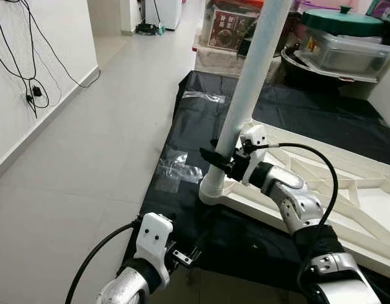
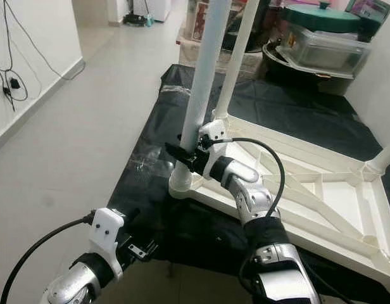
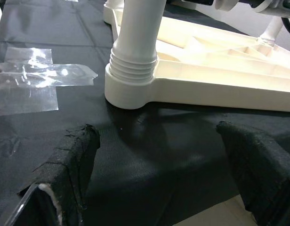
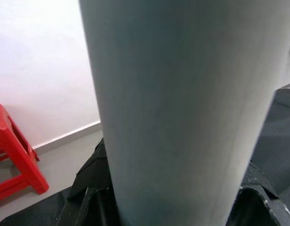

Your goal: Building children table

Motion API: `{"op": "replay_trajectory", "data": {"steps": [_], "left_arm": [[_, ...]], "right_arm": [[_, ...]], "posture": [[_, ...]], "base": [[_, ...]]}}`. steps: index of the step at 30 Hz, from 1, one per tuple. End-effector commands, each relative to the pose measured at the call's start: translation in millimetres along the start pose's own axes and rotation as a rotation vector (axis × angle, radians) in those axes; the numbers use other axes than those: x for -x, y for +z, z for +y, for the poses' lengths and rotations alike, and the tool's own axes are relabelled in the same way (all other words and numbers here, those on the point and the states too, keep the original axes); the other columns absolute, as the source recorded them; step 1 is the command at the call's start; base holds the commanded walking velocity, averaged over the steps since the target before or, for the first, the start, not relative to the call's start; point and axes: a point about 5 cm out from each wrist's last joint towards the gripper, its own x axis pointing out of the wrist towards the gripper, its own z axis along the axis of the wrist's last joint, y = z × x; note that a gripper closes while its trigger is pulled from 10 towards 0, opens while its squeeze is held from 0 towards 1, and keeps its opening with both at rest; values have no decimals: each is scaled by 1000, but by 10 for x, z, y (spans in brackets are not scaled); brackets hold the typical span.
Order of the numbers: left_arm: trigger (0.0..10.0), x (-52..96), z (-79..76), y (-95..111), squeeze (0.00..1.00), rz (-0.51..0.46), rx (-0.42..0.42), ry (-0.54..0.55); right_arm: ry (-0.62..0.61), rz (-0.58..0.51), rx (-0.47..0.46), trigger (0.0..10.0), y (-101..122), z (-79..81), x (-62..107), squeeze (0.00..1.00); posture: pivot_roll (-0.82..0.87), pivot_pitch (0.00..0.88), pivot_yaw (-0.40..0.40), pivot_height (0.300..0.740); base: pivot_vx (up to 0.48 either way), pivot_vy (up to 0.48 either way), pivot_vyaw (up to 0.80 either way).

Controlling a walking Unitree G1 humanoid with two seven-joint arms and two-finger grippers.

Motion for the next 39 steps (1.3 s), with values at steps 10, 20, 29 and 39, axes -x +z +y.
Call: {"op": "replay_trajectory", "data": {"steps": [10, 20, 29, 39], "left_arm": [[10000, -40, 80, -25, 0, 17, 18, 28], [10000, -84, 104, -38, 0, 18, 11, 21], [10000, -142, 129, -45, 0, 13, -5, 18], [10000, -185, 137, -63, 0, 11, -11, 10]], "right_arm": [[-362, -1, -24, 0, -238, 27, 243, 0], [-989, 46, 16, 0, -304, -58, 568, 0], [-1363, -3, -217, 0, -233, 380, 364, 0], [-1226, -2, -214, 10000, -247, 493, 236, 1000]], "posture": [[124, 73, -131, 740], [117, 62, -122, 740], [118, 45, -117, 740], [114, 24, -111, 740]], "base": [[0, 0, 0], [0, 0, 0], [0, 0, 0], [0, 0, 0]]}}
